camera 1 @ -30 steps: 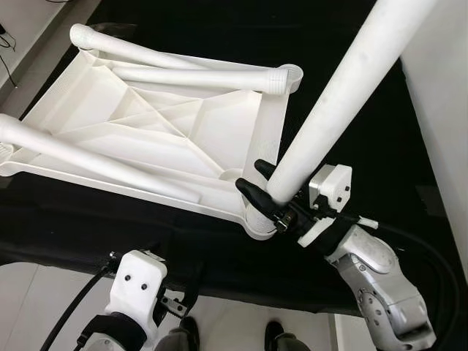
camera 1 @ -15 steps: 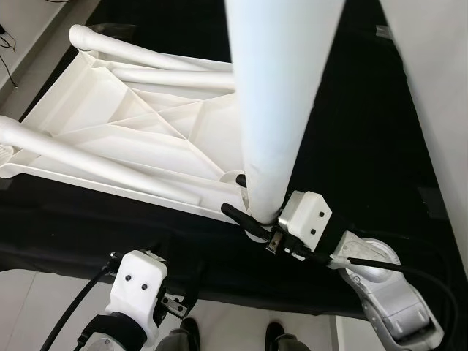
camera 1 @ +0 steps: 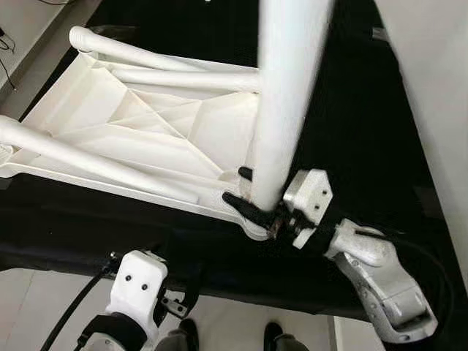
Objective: Building children table
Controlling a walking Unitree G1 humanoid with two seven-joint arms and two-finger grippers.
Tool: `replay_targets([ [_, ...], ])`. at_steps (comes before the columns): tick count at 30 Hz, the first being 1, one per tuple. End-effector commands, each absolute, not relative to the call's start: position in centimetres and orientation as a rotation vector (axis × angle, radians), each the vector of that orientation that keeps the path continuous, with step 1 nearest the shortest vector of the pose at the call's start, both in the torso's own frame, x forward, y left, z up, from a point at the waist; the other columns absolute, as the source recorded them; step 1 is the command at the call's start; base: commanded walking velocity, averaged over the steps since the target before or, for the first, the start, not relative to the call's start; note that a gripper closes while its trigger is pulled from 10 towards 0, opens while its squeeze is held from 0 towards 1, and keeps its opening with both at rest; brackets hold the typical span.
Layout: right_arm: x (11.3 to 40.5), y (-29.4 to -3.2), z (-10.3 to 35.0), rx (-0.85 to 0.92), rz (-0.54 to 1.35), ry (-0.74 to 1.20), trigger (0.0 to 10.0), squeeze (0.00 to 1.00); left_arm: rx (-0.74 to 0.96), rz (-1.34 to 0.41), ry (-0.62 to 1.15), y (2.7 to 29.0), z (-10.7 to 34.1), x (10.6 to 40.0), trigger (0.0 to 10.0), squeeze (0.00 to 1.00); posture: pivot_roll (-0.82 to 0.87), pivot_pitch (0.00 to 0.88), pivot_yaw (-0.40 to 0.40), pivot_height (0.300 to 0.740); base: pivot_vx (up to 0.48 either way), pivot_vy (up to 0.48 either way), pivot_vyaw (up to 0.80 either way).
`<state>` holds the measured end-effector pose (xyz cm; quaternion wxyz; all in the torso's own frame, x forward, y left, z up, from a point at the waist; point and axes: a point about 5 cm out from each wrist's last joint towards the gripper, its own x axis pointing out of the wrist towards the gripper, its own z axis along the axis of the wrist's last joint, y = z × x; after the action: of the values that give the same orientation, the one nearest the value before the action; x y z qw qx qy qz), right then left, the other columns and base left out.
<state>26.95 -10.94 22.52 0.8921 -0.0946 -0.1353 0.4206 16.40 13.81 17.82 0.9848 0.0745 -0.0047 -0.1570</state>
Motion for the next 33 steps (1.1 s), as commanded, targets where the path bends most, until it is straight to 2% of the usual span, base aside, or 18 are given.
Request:
replay_targets([
  [1,28.0,-12.8,16.9,-0.148,0.769,0.049,10.0,0.0,0.163,-0.314,0.023,14.0,17.4,16.1,10.0,0.0,0.03,0.404,0.01,0.74,0.0,0.0,0.0],
  [6,28.0,-12.9,16.4,-0.059,0.71,0.066,10.0,0.0,0.163,-0.315,0.024,14.0,17.4,16.1,10.0,0.0,0.04,0.406,0.015,0.74,0.0,0.0,0.0],
  [12,27.6,-12.7,16.5,-0.058,0.715,0.032,10.0,0.0,0.165,-0.315,0.024,14.1,17.4,16.2,10.0,0.0,0.03,0.405,0.017,0.74,0.0,0.0,0.0],
  [24,25.9,-11.9,17.5,0.03,0.897,-0.085,10.0,0.0,0.17,-0.317,0.023,14.2,17.4,16.4,10.0,0.0,0.04,0.4,0.025,0.74,0.0,0.0,0.0],
  [29,25.9,-12.0,17.6,0.001,0.926,-0.1,10.0,0.0,0.172,-0.316,0.023,14.3,17.4,16.4,10.0,0.0,0.05,0.401,0.026,0.74,0.0,0.0,0.0],
  [33,25.8,-12.2,17.6,-0.106,1.001,-0.113,10.0,0.0,0.177,-0.313,0.024,14.4,17.4,16.4,10.0,0.0,0.05,0.402,0.03,0.74,0.0,0.0,0.0],
])
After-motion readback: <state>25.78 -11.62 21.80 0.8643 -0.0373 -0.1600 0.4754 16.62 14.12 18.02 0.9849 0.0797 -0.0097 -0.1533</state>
